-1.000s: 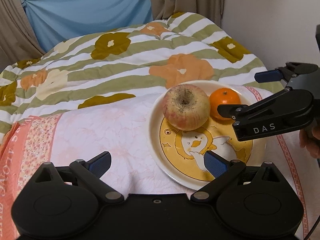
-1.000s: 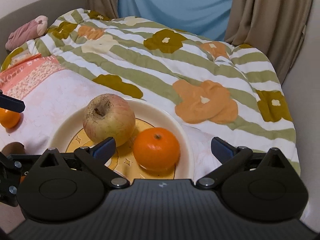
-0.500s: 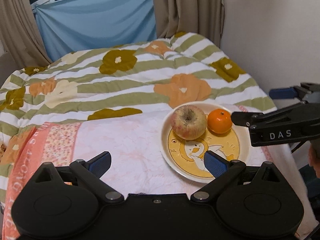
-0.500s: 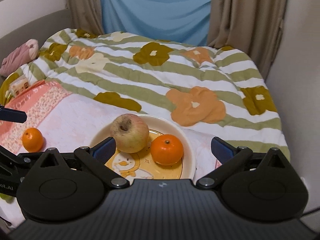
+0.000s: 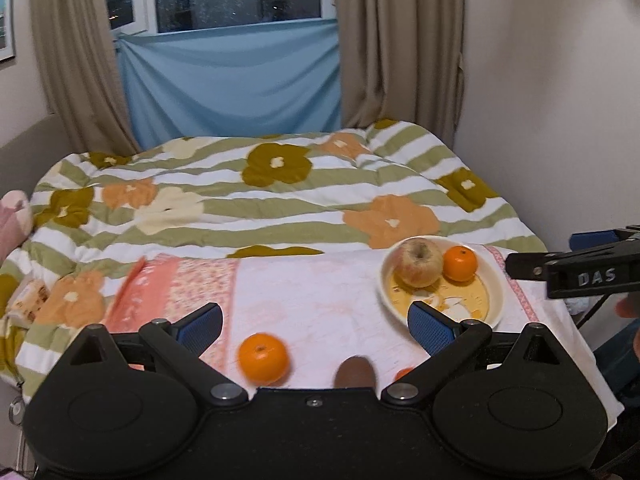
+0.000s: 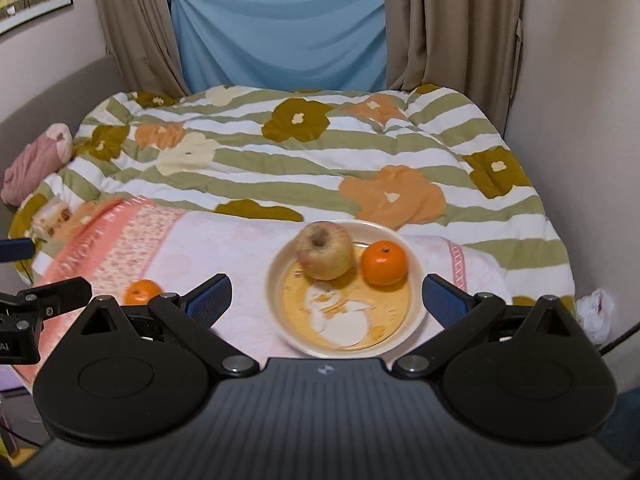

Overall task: Organize fruits
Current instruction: 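Move both tools back toward the green apples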

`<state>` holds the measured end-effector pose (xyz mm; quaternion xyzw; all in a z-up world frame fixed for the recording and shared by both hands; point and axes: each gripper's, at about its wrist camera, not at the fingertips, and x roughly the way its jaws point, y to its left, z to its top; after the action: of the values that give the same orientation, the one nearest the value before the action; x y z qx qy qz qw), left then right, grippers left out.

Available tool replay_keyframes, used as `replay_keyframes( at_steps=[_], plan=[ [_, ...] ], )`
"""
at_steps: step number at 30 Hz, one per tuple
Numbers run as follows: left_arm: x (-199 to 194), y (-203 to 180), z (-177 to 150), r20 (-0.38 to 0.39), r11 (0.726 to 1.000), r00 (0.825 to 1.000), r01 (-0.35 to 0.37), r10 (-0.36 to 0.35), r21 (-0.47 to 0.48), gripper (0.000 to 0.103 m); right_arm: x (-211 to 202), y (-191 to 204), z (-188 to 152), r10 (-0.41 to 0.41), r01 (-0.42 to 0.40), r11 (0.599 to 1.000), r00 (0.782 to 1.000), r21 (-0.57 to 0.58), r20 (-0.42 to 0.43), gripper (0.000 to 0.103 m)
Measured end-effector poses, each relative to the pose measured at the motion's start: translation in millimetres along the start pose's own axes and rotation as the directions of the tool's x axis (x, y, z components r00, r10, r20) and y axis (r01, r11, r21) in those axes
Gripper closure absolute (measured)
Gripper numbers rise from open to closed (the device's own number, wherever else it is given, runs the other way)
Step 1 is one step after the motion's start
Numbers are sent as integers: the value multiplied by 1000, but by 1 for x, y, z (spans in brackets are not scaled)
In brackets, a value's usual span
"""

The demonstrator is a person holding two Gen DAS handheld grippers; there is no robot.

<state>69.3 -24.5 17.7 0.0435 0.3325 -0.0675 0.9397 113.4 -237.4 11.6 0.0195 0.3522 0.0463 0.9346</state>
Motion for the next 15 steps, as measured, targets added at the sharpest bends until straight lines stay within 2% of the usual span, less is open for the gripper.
replay_keyframes(
  at_steps=[7, 15],
  plan=[
    [-31, 40, -29, 16, 1000, 1000, -2, 2, -2, 2, -31, 42, -18, 19, -19, 999, 1000, 50, 7, 0],
    [-35, 75, -68, -30, 998, 998, 51, -50, 35, 2, -36, 89, -59, 31, -29, 997, 999, 66, -30, 0]
  ],
)
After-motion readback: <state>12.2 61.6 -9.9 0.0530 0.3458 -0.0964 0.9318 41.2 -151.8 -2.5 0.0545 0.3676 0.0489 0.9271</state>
